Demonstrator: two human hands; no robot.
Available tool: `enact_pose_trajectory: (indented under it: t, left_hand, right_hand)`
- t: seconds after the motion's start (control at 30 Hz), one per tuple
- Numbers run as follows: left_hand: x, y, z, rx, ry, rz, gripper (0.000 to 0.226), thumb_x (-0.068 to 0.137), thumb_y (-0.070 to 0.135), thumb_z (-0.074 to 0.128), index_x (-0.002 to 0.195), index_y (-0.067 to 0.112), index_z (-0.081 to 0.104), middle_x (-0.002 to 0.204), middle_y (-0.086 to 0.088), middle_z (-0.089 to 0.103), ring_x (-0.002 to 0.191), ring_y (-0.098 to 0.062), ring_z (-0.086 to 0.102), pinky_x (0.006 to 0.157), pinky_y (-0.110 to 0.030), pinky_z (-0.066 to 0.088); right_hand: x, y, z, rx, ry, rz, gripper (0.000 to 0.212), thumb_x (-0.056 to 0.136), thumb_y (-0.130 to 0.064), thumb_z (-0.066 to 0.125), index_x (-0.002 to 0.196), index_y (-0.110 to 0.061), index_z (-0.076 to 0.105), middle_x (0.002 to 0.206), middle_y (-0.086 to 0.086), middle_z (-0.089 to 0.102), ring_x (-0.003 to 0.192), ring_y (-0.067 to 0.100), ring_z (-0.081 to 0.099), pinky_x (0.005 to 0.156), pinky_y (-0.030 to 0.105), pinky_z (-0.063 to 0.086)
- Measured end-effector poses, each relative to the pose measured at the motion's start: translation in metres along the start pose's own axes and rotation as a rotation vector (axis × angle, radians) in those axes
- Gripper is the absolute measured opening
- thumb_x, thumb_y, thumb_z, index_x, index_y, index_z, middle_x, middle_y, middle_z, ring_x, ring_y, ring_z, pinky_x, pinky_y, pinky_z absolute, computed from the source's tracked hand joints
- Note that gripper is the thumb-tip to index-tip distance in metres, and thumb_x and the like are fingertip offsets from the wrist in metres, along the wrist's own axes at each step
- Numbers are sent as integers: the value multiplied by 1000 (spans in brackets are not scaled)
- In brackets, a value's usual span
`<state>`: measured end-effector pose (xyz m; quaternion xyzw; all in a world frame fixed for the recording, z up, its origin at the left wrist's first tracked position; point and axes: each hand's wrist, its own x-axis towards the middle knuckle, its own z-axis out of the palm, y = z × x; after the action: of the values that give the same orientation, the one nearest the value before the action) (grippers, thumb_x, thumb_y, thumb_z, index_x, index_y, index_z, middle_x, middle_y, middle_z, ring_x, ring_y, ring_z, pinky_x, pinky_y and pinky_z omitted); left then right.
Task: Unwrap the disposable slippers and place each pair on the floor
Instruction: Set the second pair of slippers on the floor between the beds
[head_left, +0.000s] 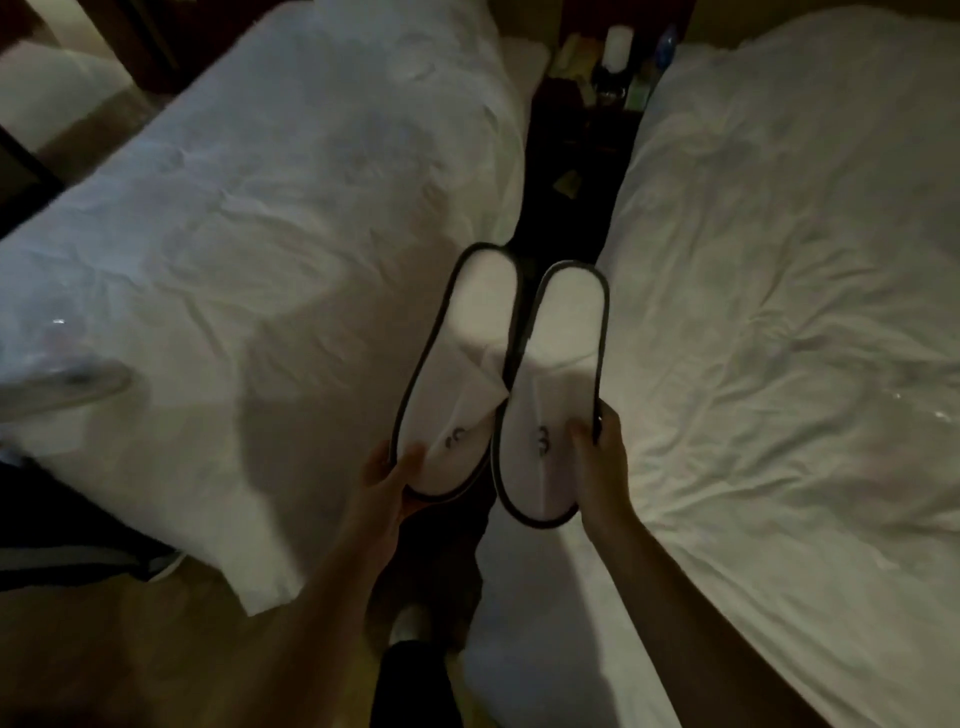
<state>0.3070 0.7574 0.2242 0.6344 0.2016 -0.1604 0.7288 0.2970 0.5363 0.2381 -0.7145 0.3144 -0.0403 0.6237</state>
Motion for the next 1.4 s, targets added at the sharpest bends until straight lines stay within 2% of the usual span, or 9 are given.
enact_pose_trajectory:
  t: [0.1, 0.27, 0.4, 0.5, 0.7, 0.8, 1.07, 1.2, 1.4]
  left_hand:
    - [47, -36, -31, 51, -2, -84, 34, 75, 40, 72, 107, 31, 70, 108, 0, 75, 101, -24, 70, 68, -33, 59]
    - [124, -114, -81, 89, 67, -226, 51, 88, 9, 62, 136, 7, 46, 138, -20, 52, 125, -39, 51, 100, -57, 44]
    - [171, -185, -115, 235, 100, -285, 49, 90, 11, 60, 136, 8, 45, 138, -22, 51, 123, -41, 52, 98, -54, 45]
    - [201, -248, -133, 284, 99, -346, 42, 90, 12, 60, 131, 12, 50, 140, -19, 50, 126, -39, 50, 101, -55, 42]
    - [261, -353, -159, 321, 37, -362, 26, 90, 20, 61, 114, 28, 56, 130, -8, 58, 115, -30, 58, 94, -48, 48]
    - [295, -398, -170, 361, -7, -389, 44, 89, 28, 63, 130, 21, 51, 132, -6, 57, 114, -28, 60, 92, -50, 51]
    - [376, -537, -167, 322, 51, -510, 51, 90, 19, 62, 137, 20, 43, 110, 3, 60, 86, -7, 58, 59, -21, 50]
    - [406, -596, -158, 355, 73, -505, 52, 92, 11, 58, 141, 11, 39, 138, -15, 51, 107, -23, 55, 72, -28, 46]
    - [412, -664, -149, 490, 43, -518, 68, 92, 24, 59, 150, 15, 24, 154, -13, 33, 136, -31, 38, 104, -38, 37]
  right_hand:
    - [10, 44, 41, -4, 37, 79, 42, 94, -16, 47, 135, -22, 44, 126, -2, 57, 110, 18, 55, 94, 38, 48]
    - [25, 139, 110, 38, 77, 240, 37, 92, -19, 49, 125, -33, 51, 117, -9, 62, 105, 14, 60, 86, 36, 53]
    - [40, 229, 152, 8, 109, 336, 36, 96, -14, 45, 127, -32, 50, 119, -6, 59, 103, 11, 57, 77, 26, 48]
    - [53, 304, 172, -113, 122, 385, 41, 95, -13, 47, 135, -21, 47, 131, 4, 56, 116, 22, 53, 88, 30, 43]
    - [87, 422, 216, -54, 166, 526, 47, 96, -22, 49, 142, -25, 40, 139, 2, 50, 116, 18, 49, 90, 30, 40]
    - [114, 477, 232, -43, 197, 573, 48, 97, -24, 48, 144, -26, 36, 140, 3, 47, 114, 18, 48, 89, 34, 42]
    - [169, 628, 261, -57, 274, 660, 46, 101, -16, 40, 146, -21, 34, 148, 10, 40, 130, 32, 43, 104, 48, 40]
    - [193, 689, 261, -61, 330, 645, 46, 100, -11, 39, 146, -16, 34, 149, 11, 39, 132, 33, 41, 108, 51, 36]
    - [207, 754, 251, -178, 296, 574, 48, 100, -13, 40, 147, -12, 29, 152, 14, 34, 136, 32, 35, 111, 49, 30]
